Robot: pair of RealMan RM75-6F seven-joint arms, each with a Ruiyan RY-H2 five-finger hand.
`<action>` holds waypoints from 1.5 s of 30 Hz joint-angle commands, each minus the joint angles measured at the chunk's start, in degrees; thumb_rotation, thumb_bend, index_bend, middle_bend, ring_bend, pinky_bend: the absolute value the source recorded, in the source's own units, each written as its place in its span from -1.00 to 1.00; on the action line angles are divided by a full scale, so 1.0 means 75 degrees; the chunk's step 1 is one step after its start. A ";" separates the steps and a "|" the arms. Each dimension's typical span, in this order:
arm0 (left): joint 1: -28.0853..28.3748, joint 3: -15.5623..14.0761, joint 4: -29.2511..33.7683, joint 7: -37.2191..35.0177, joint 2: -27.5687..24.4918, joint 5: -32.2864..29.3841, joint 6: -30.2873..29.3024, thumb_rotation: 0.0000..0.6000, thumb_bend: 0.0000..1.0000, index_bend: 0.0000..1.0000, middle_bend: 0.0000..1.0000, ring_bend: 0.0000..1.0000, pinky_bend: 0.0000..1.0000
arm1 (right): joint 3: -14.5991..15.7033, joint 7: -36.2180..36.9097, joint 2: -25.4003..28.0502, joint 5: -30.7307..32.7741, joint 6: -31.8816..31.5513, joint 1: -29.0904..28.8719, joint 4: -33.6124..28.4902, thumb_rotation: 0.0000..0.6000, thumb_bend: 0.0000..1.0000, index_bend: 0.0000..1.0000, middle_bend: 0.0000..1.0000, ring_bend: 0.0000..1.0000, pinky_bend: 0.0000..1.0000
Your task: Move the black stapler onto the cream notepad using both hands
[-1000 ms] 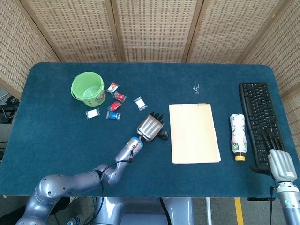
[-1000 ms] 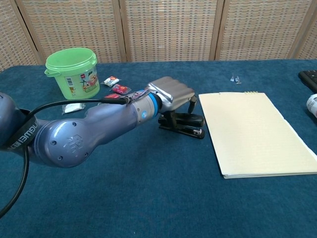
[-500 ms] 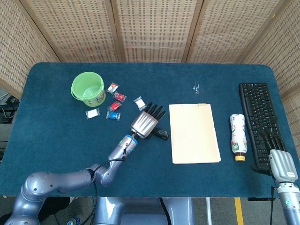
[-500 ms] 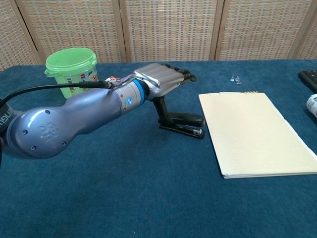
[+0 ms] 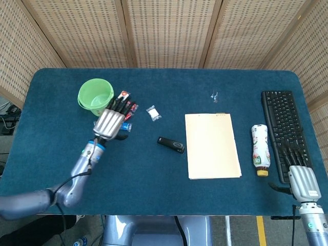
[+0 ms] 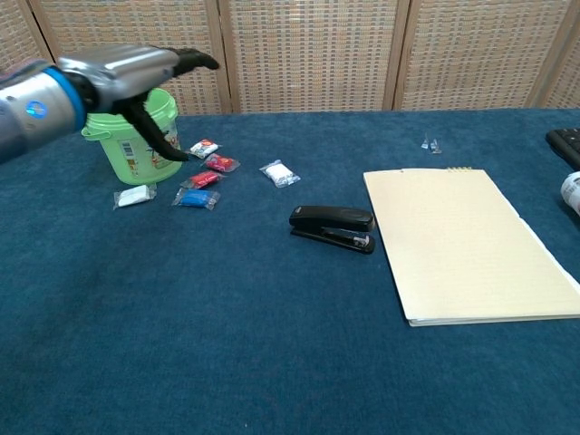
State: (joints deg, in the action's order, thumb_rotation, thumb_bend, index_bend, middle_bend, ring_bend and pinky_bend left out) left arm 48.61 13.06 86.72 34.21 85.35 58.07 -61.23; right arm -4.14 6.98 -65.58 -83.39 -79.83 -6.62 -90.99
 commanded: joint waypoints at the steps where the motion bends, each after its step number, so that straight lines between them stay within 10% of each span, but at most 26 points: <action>1: -0.0648 -0.0294 0.0594 -0.0558 -0.0735 0.0410 -0.0585 1.00 -0.68 -1.00 -1.00 -1.00 -1.00 | 0.0015 -0.0060 -0.0007 -0.0019 -0.0014 0.0003 -0.0031 1.00 -0.88 -0.85 -1.00 -1.00 -0.88; 13: -0.2535 -0.1190 0.1286 -0.2184 -0.2049 0.1208 -0.1969 1.00 -0.67 -1.00 -1.00 -1.00 -1.00 | 0.0009 -0.0318 -0.0086 0.0047 0.0010 -0.0012 -0.0069 1.00 -0.88 -0.86 -1.00 -1.00 -0.88; 25: -0.4406 -0.2380 0.0285 -0.3811 -0.2233 0.2671 -0.3363 1.00 -0.66 -1.00 -1.00 -1.00 -1.00 | -0.0033 -0.0807 -0.0358 -0.0151 -0.0150 -0.0095 -0.0211 1.00 -0.88 -0.85 -1.00 -1.00 -0.88; 45: -0.4555 -0.1761 -0.0495 -0.4164 -0.2028 0.2494 -0.2616 1.00 -0.66 -1.00 -1.00 -1.00 -1.00 | -0.1999 -0.5453 -0.2811 0.2552 0.1696 -0.3182 -0.1533 1.00 -0.68 -0.38 -0.94 -1.00 -0.65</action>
State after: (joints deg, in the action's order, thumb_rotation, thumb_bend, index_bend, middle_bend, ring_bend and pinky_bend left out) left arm 14.43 -0.39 83.29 3.45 70.11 77.08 -81.41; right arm -15.84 -27.60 -81.12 -69.84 -68.89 -26.08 -101.84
